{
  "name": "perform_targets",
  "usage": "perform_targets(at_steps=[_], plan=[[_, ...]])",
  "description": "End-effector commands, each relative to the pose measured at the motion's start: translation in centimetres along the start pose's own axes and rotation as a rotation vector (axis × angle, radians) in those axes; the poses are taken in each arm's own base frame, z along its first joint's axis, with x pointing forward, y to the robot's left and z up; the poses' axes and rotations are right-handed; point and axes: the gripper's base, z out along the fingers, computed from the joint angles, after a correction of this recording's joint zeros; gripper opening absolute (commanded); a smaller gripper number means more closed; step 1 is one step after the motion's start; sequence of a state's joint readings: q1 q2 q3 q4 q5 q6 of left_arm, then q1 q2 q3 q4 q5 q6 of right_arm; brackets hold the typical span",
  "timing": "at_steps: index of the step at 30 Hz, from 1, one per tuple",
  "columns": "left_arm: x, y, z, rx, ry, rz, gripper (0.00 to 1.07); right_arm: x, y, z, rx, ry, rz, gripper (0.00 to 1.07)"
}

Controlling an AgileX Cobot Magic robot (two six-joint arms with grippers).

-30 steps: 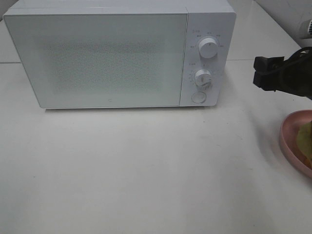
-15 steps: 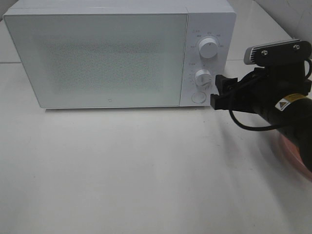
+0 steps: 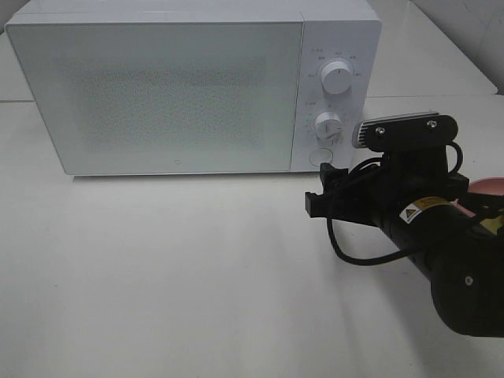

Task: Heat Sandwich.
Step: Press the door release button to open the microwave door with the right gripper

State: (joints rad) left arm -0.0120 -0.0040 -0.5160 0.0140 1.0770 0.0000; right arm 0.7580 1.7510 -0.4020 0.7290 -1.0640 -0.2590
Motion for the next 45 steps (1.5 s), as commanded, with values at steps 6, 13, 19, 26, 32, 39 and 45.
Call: perform_targets(at_steps=[6,13,19,26,32,39,45], plan=[[0.1,0.0,-0.3,-0.004,-0.029,0.000,1.00,0.2,0.5,-0.3,0.007,-0.009,-0.010,0.75],[0.1,0.0,-0.3,-0.004,-0.029,0.000,1.00,0.0,0.4,-0.3,0.011,-0.024,0.034,0.75],[0.1,0.0,-0.3,-0.004,-0.029,0.000,1.00,-0.2,0.4,-0.3,0.009,-0.052,0.341,0.75],[0.1,0.0,-0.3,-0.004,-0.029,0.000,1.00,-0.2,0.4,-0.3,0.000,-0.053,0.716,0.75],[0.1,0.0,-0.3,-0.004,-0.029,0.000,1.00,0.2,0.5,-0.3,0.003,-0.007,1.188,0.73],[0.1,0.0,-0.3,-0.004,-0.029,0.000,1.00,0.8,0.6,-0.3,0.035,0.055,1.498,0.63],[0.1,0.0,-0.3,-0.004,-0.029,0.000,1.00,1.0,0.7,-0.3,0.050,0.080,1.517,0.44]])
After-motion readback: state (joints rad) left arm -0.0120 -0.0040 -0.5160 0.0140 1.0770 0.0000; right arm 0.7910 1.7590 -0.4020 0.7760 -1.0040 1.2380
